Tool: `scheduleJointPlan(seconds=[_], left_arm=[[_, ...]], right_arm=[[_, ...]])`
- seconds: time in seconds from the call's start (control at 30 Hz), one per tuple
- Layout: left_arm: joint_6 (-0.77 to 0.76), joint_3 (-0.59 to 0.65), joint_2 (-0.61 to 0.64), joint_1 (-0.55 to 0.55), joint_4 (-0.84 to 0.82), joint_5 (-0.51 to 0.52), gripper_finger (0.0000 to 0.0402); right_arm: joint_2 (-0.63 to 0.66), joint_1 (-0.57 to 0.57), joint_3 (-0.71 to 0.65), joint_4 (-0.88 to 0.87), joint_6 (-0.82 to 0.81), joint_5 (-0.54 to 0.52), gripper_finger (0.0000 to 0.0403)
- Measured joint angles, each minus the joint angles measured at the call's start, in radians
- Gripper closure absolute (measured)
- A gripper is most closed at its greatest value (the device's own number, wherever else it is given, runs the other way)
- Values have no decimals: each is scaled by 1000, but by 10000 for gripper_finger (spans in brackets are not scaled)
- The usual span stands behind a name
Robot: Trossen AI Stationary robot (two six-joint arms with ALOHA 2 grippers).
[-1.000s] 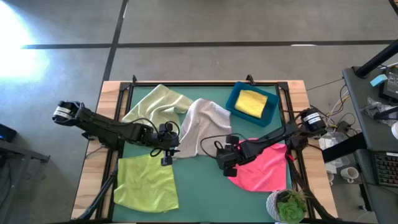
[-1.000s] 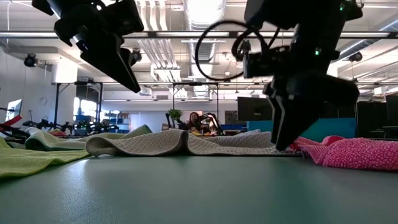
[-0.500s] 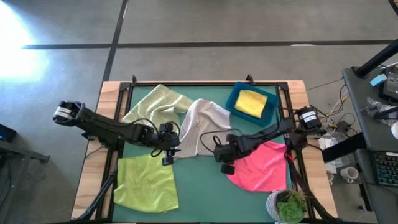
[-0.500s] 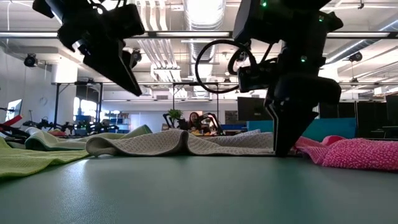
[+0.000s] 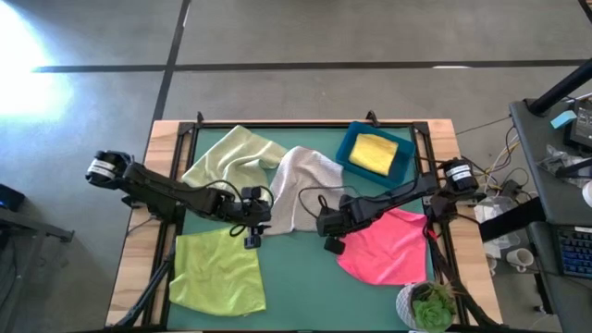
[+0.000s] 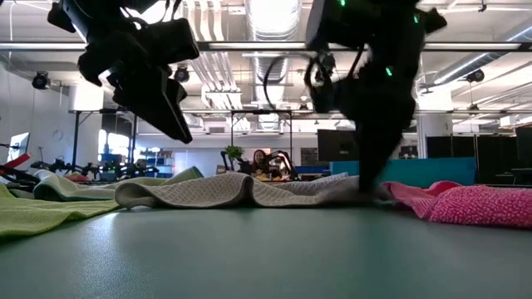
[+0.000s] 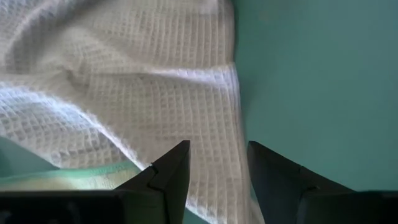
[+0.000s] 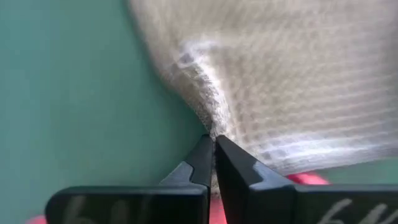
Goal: Fold microfiber towels
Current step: Fold the gray microfiber cloth
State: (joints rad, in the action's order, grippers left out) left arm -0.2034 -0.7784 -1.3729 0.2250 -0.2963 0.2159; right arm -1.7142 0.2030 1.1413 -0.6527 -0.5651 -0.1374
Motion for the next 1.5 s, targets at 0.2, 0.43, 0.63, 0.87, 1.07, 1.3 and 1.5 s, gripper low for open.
scheduleJointPlan(seconds=[0.2,0.43,0.63,0.87,1.07,1.3,1.5], left_arm=[[0,-1,-59,23,32,-2,258],[-10,0,-81,86,-16,-2,258],[-80,0,-81,123,-138,4,258],[-138,0,-81,144,-194,72,258],[-178,4,-80,148,-190,109,258],[-213,75,-80,154,-119,89,258],[-212,115,-83,154,-26,94,258]], right_arm=[[54,8,80,-146,-70,-48,394],[73,7,144,-234,-70,-61,394],[73,6,145,-234,-71,-60,394],[73,7,145,-234,-71,-57,394],[73,8,145,-232,-71,-57,394],[73,8,145,-232,-71,-56,394],[74,8,145,-232,-71,-56,394]])
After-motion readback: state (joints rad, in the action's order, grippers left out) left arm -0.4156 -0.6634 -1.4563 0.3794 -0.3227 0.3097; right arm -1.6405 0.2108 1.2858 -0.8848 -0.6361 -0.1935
